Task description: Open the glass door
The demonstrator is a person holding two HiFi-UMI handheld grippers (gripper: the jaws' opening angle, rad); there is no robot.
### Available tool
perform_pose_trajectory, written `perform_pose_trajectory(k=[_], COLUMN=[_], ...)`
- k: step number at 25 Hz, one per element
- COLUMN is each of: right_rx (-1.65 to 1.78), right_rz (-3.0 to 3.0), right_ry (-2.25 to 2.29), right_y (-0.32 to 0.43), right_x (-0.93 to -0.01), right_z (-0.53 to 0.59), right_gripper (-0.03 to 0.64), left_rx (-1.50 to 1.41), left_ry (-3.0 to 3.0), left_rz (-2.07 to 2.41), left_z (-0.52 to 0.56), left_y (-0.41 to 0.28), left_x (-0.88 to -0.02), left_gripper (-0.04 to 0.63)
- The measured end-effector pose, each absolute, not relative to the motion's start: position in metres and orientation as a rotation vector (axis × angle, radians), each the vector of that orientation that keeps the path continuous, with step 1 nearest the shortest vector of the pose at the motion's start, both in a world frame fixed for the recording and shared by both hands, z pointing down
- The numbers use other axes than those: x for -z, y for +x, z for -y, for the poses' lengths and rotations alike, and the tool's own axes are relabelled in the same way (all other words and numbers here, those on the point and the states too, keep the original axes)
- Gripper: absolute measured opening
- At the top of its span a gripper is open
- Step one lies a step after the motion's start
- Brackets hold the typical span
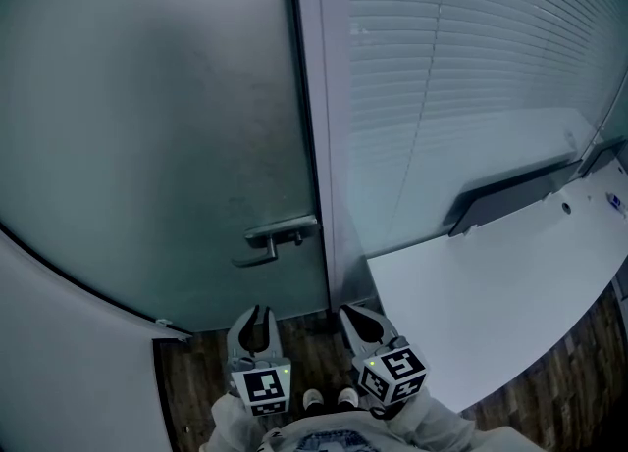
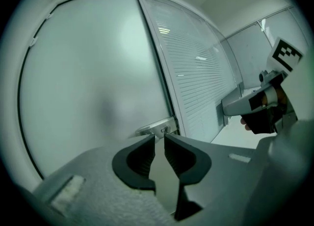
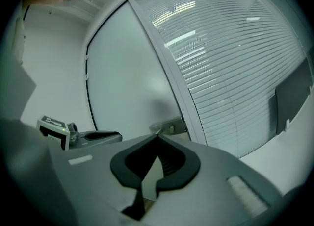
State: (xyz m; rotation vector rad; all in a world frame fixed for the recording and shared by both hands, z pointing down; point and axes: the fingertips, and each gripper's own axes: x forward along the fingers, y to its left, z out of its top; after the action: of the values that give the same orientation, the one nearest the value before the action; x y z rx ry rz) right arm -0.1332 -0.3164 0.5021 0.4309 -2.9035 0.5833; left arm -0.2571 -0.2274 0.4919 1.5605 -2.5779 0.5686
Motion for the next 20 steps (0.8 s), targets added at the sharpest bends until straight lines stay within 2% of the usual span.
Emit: perform_pose_trajectory(k=[4, 10, 20], right_rx=[-0.581, -0.592, -0.609], right_rz=[2.913, 2.894, 2.866], right_ry=[0.441, 0.479, 0.567], right_y=[-0.140, -0.136, -0.119], right_x=[-0.498, -0.507, -0.513], right_z=[0.319, 0.319, 0.326], right_gripper=[0.006, 0.006, 0.006], left_rx=[-0.733, -0.962, -1.654], left_ry=[1.637, 1.675, 1.565], left_rz=[2.523, 2.418, 2.424], left_z=[0.239, 0.253, 0.286], left_y=[-0.264, -0.278, -0.329], left_x=[-0.501, -0.537, -0.565], left_gripper=[0.145, 0.210, 0.210])
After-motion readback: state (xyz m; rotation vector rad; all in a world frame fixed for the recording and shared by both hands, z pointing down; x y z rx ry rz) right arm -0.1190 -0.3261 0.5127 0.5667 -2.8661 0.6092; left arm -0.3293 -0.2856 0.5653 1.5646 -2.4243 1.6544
